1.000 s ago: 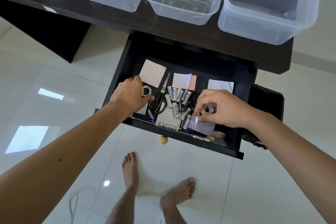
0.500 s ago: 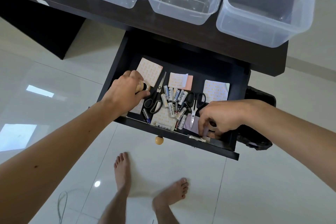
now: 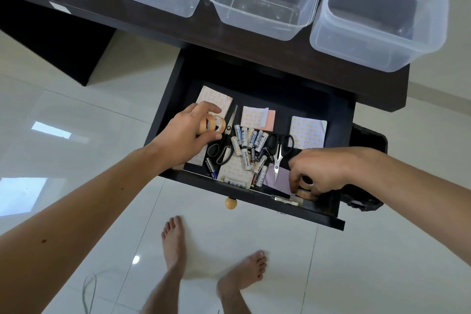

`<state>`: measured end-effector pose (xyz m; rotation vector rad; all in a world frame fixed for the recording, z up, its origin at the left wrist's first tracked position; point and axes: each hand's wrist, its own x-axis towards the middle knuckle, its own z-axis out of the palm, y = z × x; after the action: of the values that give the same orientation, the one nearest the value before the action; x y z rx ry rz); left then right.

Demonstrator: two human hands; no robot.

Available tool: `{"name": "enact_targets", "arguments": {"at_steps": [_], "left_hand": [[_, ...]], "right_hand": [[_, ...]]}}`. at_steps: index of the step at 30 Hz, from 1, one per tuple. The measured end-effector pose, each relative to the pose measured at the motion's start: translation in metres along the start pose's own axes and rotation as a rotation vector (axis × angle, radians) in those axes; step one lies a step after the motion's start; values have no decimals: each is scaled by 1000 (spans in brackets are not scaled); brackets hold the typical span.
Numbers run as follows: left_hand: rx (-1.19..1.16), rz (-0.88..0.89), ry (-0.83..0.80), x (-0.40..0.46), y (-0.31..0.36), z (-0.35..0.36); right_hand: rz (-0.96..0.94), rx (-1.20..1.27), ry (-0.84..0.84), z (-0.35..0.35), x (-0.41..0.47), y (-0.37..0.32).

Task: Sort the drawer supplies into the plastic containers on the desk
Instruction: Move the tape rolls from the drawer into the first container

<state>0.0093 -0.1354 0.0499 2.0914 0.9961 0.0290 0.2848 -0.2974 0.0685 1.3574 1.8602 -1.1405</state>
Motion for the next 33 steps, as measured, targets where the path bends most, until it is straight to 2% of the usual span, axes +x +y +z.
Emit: {"name": "enact_targets", "arguments": {"at_steps": [5,13,18,24,29,33], "left_hand": [[-20,50,-53,-1,-8,-8],[-14,90,-93,-11,-8,-35],[-54,113,-82,-22,-18,-65],[-201,78,-48,-33,-42,-94],[-242,40,-83,-37,-57,-99],[-291,78,-94,-39,-58,-103]], "right_hand": [[48,51,14,-3,-5,-6],[165,385,191,-34,-28,-30],[113,504,343,-52,-11,-61],[-65,625,454,-65,21,-98],[-51,754,568,-67,54,-116],[5,732,723,-70,86,-121]]}}
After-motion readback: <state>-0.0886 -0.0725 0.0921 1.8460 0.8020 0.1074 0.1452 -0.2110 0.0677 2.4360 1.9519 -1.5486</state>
